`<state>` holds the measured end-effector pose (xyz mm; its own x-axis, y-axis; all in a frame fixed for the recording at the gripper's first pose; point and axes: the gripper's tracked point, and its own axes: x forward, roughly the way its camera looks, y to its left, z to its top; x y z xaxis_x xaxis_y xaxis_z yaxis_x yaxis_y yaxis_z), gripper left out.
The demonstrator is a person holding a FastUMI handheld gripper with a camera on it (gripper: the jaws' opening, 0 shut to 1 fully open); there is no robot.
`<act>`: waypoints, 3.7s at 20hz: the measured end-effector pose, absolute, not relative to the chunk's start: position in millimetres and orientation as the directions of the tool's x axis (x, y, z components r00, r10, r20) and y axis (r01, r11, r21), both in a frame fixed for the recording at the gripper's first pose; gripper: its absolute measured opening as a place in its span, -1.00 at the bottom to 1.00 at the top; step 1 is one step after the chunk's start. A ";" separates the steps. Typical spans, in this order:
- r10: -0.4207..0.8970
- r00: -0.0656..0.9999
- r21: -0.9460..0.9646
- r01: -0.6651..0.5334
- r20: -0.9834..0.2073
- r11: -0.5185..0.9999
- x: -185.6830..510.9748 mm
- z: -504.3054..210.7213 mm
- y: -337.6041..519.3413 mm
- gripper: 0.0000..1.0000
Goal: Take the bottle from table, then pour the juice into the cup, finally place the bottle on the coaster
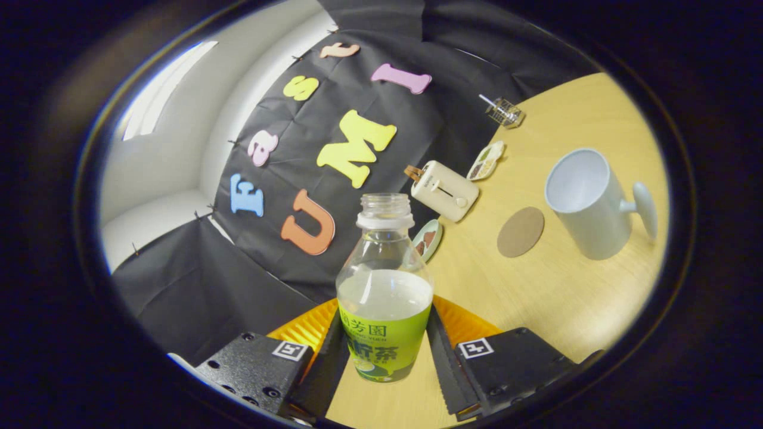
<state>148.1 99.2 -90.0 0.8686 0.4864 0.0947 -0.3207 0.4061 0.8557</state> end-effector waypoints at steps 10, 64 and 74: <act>0.476 0.840 0.946 -0.320 0.260 0.049 155.4 -51.3 80.4 0.52; 0.286 0.864 0.786 -0.181 0.414 -0.591 172.5 2.4 3.3 0.51; 0.288 0.860 0.744 -0.147 0.422 -0.651 175.4 30.9 -0.8 0.52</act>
<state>175.4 -0.8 30.9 0.8595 0.2882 0.4221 -0.1470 -0.6515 0.7443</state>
